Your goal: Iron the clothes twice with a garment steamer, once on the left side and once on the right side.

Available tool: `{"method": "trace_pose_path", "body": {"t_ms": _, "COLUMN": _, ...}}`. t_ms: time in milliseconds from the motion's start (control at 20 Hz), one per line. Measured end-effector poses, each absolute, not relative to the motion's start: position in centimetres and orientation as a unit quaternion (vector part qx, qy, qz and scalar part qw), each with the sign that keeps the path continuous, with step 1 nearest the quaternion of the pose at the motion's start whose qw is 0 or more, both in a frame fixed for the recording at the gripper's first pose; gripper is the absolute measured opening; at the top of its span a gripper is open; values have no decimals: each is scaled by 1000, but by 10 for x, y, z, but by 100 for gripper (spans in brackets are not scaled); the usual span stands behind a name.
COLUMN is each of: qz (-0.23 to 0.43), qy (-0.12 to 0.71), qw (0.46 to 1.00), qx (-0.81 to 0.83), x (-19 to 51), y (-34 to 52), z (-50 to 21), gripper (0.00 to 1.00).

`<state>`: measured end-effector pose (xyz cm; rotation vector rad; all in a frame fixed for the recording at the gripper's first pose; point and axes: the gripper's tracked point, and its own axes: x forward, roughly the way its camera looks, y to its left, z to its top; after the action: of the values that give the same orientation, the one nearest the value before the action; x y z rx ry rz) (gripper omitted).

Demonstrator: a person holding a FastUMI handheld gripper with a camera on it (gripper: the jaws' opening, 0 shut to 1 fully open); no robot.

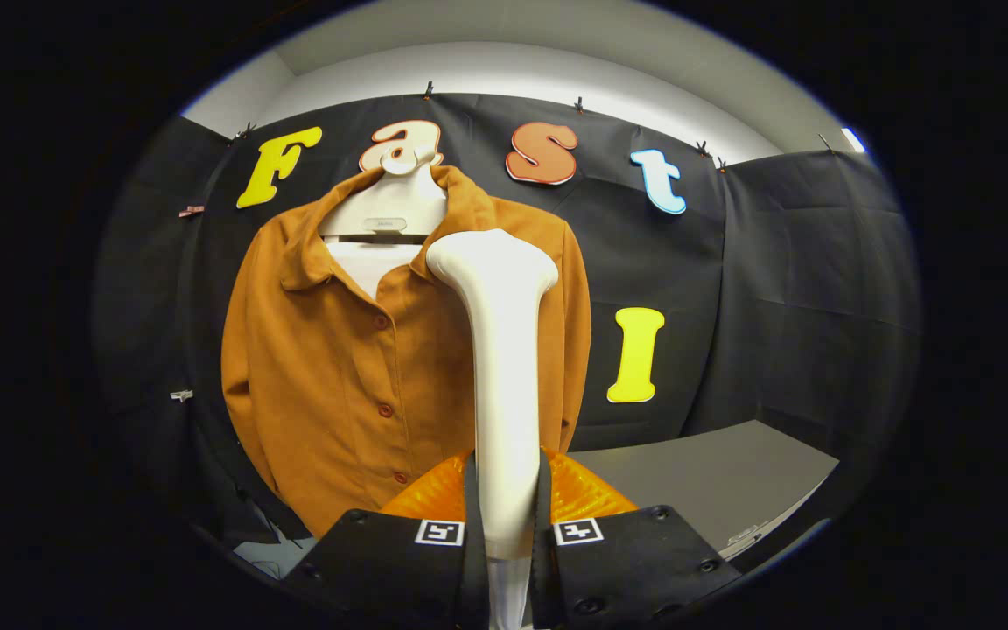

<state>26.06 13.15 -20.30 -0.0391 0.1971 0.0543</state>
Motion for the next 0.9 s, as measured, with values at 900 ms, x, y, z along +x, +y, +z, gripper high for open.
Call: {"method": "trace_pose_path", "body": {"t_ms": 900, "qz": 38, "qy": 202, "qw": 977, "qx": -63, "x": 264, "y": 130, "z": -339, "gripper": 22}}
